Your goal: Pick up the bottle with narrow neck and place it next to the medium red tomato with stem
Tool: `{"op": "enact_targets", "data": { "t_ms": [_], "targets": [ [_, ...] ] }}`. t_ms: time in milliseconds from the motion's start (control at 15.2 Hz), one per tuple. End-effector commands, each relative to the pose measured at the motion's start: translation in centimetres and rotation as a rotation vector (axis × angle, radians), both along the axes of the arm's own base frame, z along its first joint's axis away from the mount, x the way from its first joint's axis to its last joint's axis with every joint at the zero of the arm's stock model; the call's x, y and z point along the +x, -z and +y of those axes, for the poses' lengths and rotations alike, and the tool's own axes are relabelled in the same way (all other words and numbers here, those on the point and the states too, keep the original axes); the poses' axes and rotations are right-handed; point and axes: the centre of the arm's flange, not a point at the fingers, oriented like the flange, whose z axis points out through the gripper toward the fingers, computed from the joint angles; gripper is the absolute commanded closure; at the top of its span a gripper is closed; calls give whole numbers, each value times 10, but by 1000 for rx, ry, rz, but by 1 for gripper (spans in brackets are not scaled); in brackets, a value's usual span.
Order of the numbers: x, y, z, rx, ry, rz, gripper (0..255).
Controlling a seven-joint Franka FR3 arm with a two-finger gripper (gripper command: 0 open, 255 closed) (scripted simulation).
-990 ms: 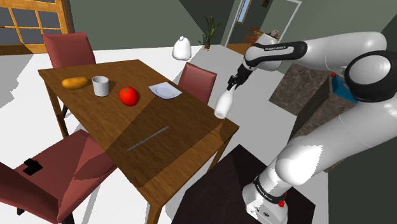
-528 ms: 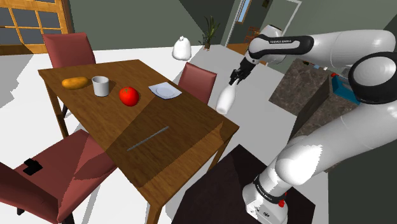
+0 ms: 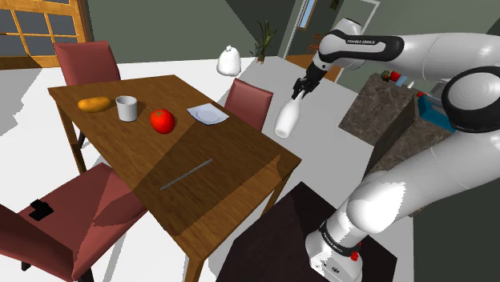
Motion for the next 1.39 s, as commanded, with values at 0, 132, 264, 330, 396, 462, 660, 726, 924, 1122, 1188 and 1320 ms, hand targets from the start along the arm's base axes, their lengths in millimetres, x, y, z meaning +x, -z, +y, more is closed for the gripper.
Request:
{"op": "enact_targets", "data": {
  "t_ms": [0,132,264,330,396,462,660,726,924,1122,1188,1320],
  "targets": [
    [-1,-12,0,0,0,0,255],
    [-1,-22,0,0,0,0,255],
    [-1,-33,0,0,0,0,255],
    [-1,-38,0,0,0,0,255],
    [-1,-43,0,0,0,0,255],
    [-1,-48,0,0,0,0,255],
    [-1,-64,0,0,0,0,255],
    [-1,-70,0,0,0,0,255],
    [-1,-85,0,0,0,0,255],
    [-1,-101,0,0,0,0,255],
    [-1,-107,0,0,0,0,255],
    [-1,-117,0,0,0,0,255]
  ]
}}
